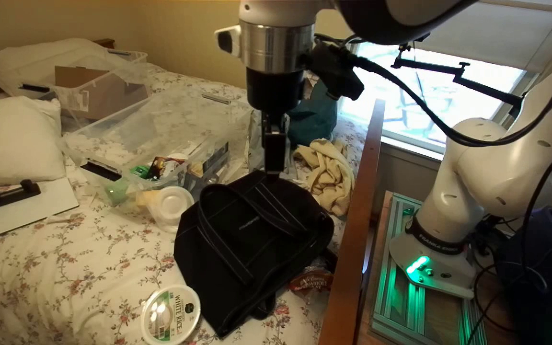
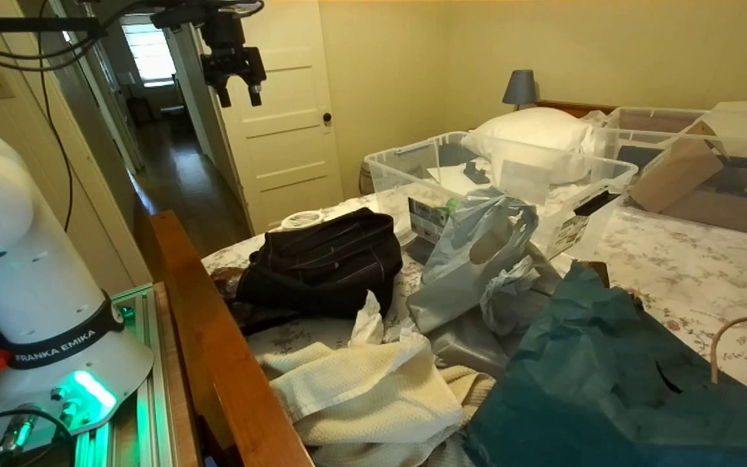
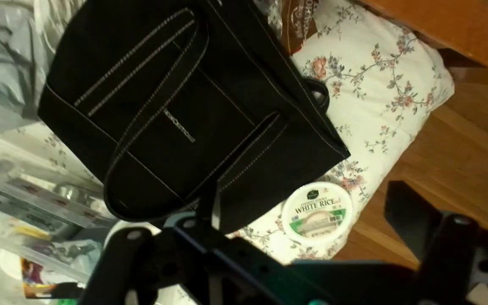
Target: Put the white bowl in the storage box
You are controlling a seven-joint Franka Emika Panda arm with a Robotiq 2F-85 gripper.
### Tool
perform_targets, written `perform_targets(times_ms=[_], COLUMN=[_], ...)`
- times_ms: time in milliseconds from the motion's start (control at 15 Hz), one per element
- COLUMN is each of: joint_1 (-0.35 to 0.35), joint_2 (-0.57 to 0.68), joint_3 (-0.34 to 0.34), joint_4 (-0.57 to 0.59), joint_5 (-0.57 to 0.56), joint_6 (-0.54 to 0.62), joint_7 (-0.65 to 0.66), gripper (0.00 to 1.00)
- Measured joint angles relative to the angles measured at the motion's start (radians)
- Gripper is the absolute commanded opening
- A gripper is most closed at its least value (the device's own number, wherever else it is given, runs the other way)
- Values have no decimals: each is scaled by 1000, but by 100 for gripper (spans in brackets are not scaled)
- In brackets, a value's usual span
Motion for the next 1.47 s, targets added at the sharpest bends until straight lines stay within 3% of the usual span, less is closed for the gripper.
perform_targets(times_ms=[267,533,1267,1467], joint_1=[27,39,38,39], joint_2=[141,233,273,332], joint_3=[-22,-37,-44,-44], joint_4=[57,108,141,141], joint_5=[23,70,75,100], joint_6=[87,82,54,129], joint_7=[-172,-339,-372,-374], gripper=[100,100,100,100])
